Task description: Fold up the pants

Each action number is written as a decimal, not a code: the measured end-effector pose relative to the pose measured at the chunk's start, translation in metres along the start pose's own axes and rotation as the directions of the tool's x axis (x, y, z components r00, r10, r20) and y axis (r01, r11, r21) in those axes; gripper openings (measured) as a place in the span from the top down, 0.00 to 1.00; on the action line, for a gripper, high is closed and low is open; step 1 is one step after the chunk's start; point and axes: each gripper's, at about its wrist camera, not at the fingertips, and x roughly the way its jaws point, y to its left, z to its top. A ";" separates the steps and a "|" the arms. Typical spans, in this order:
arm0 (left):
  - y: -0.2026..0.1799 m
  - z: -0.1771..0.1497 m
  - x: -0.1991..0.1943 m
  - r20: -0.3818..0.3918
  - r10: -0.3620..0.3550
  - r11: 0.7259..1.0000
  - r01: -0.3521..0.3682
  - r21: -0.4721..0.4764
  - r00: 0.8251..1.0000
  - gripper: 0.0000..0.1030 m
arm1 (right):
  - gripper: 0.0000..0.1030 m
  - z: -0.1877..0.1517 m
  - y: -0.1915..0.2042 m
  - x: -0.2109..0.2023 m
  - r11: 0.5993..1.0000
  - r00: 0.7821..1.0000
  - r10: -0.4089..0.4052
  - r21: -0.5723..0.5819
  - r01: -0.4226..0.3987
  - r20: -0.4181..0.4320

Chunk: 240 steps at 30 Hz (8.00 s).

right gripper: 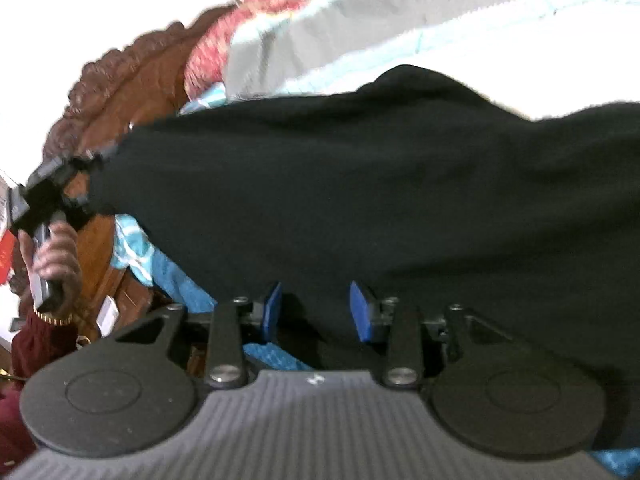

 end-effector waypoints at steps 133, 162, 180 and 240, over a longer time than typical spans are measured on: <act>-0.226 -0.278 0.148 -0.441 0.426 0.757 -0.044 0.652 0.790 0.16 | 0.60 -0.095 -0.236 -0.286 0.661 0.546 -0.634 0.750 0.015 0.548; -0.196 -0.239 0.133 -0.482 0.251 0.892 -0.008 0.451 0.839 0.33 | 0.71 -0.037 -0.046 -0.112 0.890 0.842 -0.409 -0.049 0.453 0.352; -0.185 -0.237 0.129 -0.495 0.222 0.900 0.019 0.436 0.840 0.32 | 0.50 -0.023 -0.053 -0.116 0.954 0.890 -0.289 0.033 0.297 0.352; 0.062 -0.082 -0.021 -0.083 0.095 0.970 -0.111 -0.214 0.992 0.07 | 0.55 0.022 0.122 0.051 0.915 0.974 -0.220 -0.334 0.228 0.061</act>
